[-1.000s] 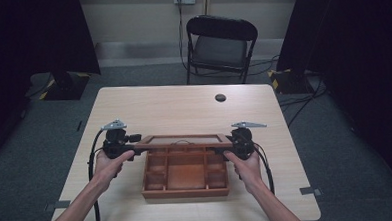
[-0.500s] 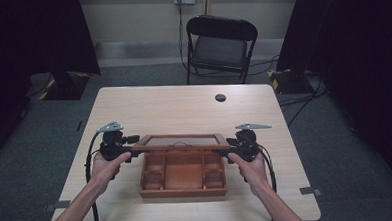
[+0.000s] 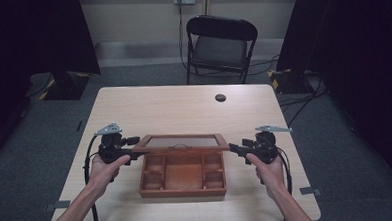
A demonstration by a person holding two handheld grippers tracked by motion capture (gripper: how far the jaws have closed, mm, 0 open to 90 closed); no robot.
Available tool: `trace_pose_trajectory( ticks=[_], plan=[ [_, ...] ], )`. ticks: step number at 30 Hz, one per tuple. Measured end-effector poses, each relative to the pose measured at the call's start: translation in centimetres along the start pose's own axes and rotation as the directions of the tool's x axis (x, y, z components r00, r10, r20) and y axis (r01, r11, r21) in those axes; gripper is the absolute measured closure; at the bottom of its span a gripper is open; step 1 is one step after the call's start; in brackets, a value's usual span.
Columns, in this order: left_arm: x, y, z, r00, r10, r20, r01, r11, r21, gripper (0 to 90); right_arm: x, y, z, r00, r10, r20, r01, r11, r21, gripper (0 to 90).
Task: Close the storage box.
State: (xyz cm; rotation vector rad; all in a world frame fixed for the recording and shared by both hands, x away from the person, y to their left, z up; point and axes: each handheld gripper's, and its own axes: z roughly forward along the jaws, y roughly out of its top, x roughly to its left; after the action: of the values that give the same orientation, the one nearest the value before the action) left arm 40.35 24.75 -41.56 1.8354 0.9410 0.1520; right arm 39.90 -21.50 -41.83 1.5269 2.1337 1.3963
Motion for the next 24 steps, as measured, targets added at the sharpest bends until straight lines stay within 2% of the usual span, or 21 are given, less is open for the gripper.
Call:
trace_pose_trajectory(
  ticks=[5,9,11,12,17,20,21,24],
  plan=[
    [-0.3,-0.2,-0.6,0.9999,0.011,0.006,-0.011,0.9999,0.002,26.7,-0.7,0.8,-0.2,0.9997,0.012,0.022,-0.012,1.0,-0.027,31.3],
    [-0.3,-0.6,-0.7,0.9999,0.012,0.009,-0.012,0.9999,0.011,26.0,-0.2,1.7,-0.4,0.9999,0.003,-0.014,-0.003,0.999,-0.047,32.5],
    [-0.4,-0.7,-0.7,0.9999,0.011,0.008,-0.011,0.9999,0.013,25.9,0.4,2.3,-0.4,0.9994,-0.016,-0.03,0.015,0.998,-0.053,34.4],
    [-0.5,-0.7,-0.7,0.9999,0.01,0.005,-0.01,0.9999,0.011,26.2,0.7,2.5,-0.3,0.9985,-0.029,-0.046,0.026,0.998,-0.06,38.0],
    [-0.8,-0.7,-0.8,0.9997,0.024,0.004,-0.024,0.9996,0.017,26.7,2.2,3.3,-0.1,0.9924,-0.065,-0.105,0.058,0.996,-0.063,38.7],
    [-0.9,-1.0,-0.7,0.9997,0.026,0.004,-0.026,0.9993,0.029,26.6,3.0,3.7,0.0,0.9845,-0.085,-0.153,0.078,0.995,-0.056,43.3],
    [-0.9,-1.1,-0.7,0.9996,0.027,0.003,-0.027,0.9991,0.032,26.5,3.3,3.9,0.0,0.9778,-0.098,-0.185,0.089,0.994,-0.055,45.1],
    [-1.0,-1.3,-0.7,0.9994,0.034,-0.001,-0.034,0.9985,0.043,26.1,4.2,4.5,0.0,0.9675,-0.114,-0.226,0.104,0.993,-0.053,47.2]
  ],
)
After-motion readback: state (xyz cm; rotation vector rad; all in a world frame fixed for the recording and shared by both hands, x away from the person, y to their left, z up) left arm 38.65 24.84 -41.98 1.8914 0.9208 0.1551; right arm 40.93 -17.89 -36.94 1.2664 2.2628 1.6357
